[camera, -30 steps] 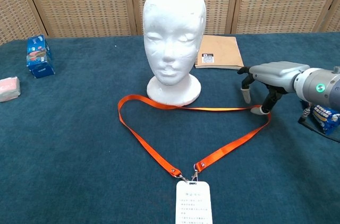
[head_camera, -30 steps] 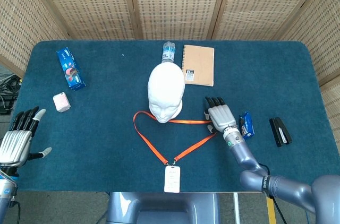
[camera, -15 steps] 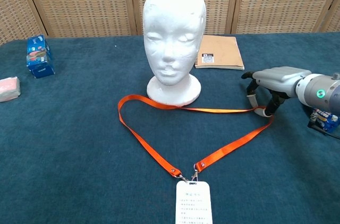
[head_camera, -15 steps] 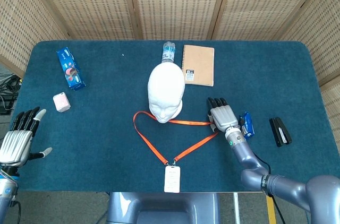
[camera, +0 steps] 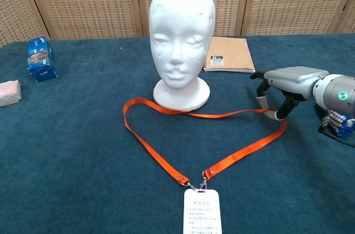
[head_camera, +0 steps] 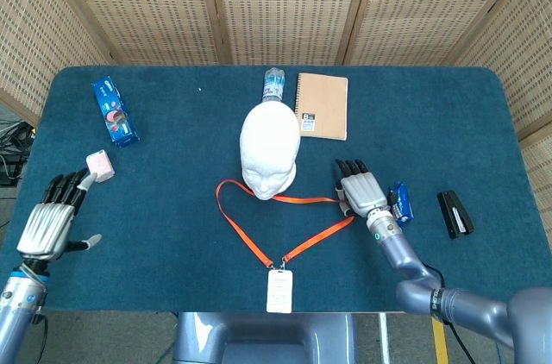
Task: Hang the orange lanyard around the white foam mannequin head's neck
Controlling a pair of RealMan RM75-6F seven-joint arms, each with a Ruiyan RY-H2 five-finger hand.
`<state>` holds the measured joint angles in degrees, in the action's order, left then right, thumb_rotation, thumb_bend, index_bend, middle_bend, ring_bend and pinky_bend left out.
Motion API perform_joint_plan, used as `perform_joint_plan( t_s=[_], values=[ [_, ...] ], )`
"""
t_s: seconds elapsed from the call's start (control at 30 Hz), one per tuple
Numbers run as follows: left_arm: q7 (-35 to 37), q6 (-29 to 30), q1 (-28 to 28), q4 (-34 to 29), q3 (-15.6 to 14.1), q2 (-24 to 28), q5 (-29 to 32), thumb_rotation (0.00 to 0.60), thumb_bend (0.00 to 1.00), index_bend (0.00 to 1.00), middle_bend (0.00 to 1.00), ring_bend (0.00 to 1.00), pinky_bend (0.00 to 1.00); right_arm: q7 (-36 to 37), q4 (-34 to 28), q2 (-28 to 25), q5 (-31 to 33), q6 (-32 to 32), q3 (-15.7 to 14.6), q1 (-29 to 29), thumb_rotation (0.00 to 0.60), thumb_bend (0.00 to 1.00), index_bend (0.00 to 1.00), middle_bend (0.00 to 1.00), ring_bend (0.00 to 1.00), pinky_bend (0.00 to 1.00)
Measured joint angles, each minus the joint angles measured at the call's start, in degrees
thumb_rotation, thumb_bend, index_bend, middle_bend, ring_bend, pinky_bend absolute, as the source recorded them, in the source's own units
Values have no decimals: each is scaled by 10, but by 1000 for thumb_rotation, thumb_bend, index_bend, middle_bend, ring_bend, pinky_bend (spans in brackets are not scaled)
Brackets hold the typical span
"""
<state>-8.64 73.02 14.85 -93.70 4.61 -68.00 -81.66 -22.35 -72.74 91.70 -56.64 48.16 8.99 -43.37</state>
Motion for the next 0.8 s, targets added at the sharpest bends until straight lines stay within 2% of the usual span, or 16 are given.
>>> perform_joint_plan(
  t_s=[0.07,0.17,0.23,0.33,0.43,0.67,0.8],
  values=[
    [-4,-26,23,3,9,-8,3,600,5,0,0,0,0,4,-16,-10,2,1,3,1,600,662,691,14,0,0],
    [-10,-72,57,10,21,-22,12,600,103,58,0,0,0,9,-36,-25,5,1,8,2,600,663,691,14,0,0],
    [-12,-104,79,15,27,-32,19,600,236,165,0,0,0,13,-46,-32,7,1,11,3,600,664,692,15,0,0],
    [-11,-162,122,32,39,-56,34,600,353,279,0,0,0,20,-56,-39,10,0,16,3,600,664,693,27,0,0],
    [-1,-196,160,68,55,-99,44,600,368,323,0,0,0,28,-69,-49,14,-3,21,2,600,664,694,32,0,0],
    [45,-248,240,205,91,-220,72,600,367,360,0,0,0,32,-74,-56,37,-18,27,-8,600,666,694,32,0,0],
    [57,-273,274,267,101,-263,89,600,368,378,0,0,0,35,-73,-60,47,-27,28,-14,600,671,696,36,0,0]
  ],
)
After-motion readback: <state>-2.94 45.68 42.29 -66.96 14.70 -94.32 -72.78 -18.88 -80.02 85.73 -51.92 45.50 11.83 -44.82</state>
